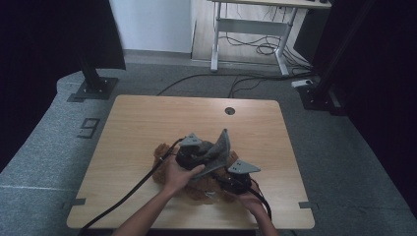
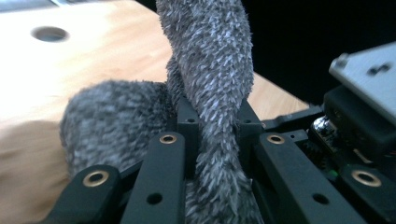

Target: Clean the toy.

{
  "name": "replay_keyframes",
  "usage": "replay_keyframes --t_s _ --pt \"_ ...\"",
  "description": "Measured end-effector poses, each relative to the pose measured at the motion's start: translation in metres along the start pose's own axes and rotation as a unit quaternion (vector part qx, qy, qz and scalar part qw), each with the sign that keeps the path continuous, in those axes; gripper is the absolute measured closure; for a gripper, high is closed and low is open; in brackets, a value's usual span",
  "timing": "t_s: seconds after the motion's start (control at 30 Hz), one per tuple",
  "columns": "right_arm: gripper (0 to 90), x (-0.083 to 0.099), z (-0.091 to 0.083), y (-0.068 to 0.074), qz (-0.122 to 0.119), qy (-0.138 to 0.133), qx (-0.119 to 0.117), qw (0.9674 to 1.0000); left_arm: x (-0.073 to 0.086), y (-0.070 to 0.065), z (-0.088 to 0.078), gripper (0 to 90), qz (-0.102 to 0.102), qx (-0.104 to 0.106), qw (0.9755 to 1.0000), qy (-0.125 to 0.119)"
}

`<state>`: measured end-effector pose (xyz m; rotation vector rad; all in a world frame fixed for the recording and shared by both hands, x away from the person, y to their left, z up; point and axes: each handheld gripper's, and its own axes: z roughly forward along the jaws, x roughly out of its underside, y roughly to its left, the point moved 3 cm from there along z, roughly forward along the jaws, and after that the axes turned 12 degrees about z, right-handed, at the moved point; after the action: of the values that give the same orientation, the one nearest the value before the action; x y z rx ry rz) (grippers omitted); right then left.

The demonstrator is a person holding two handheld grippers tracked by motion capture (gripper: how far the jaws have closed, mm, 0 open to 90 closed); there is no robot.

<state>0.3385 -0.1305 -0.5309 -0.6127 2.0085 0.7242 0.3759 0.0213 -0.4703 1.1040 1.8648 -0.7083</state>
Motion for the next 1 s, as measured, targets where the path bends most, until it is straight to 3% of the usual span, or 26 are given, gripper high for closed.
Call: replay_keyframes --t_s 0.13,0.2,0.33,0.43,0.57,0.73,1.0 --pt "62.2 0.002 0.0 0.0 -0.002 0.002 0.001 1.0 0.007 0.002 0.004 77.9 0.004 -0.011 0.9998 0.019" --pt "62.2 0.002 0.001 0.0 -0.003 0.001 0.002 1.0 0.008 0.007 -0.003 77.8 0.005 -0.032 0.9992 0.022" --pt "62.1 0.002 0.0 0.001 -0.006 0.0 0.004 1.0 0.016 0.022 -0.021 77.8 -0.007 -0.053 0.9982 0.025" --pt "62.1 0.002 0.0 0.001 -0.004 0.001 0.003 1.0 0.03 0.035 -0.037 77.7 -0.03 -0.058 0.9977 0.015" --pt "62.0 0.001 0.0 0.001 -0.003 0.001 0.003 1.0 0.043 0.046 -0.059 77.6 -0.042 -0.073 0.9965 -0.006" --pt "61.9 0.001 0.0 0.001 0.0 0.0 0.001 1.0 0.057 0.061 -0.092 77.4 -0.067 -0.095 0.9927 -0.029" --pt "61.7 0.001 0.0 0.0 0.003 -0.001 0.0 1.0 0.077 0.072 -0.113 77.4 -0.092 -0.111 0.9886 -0.045"
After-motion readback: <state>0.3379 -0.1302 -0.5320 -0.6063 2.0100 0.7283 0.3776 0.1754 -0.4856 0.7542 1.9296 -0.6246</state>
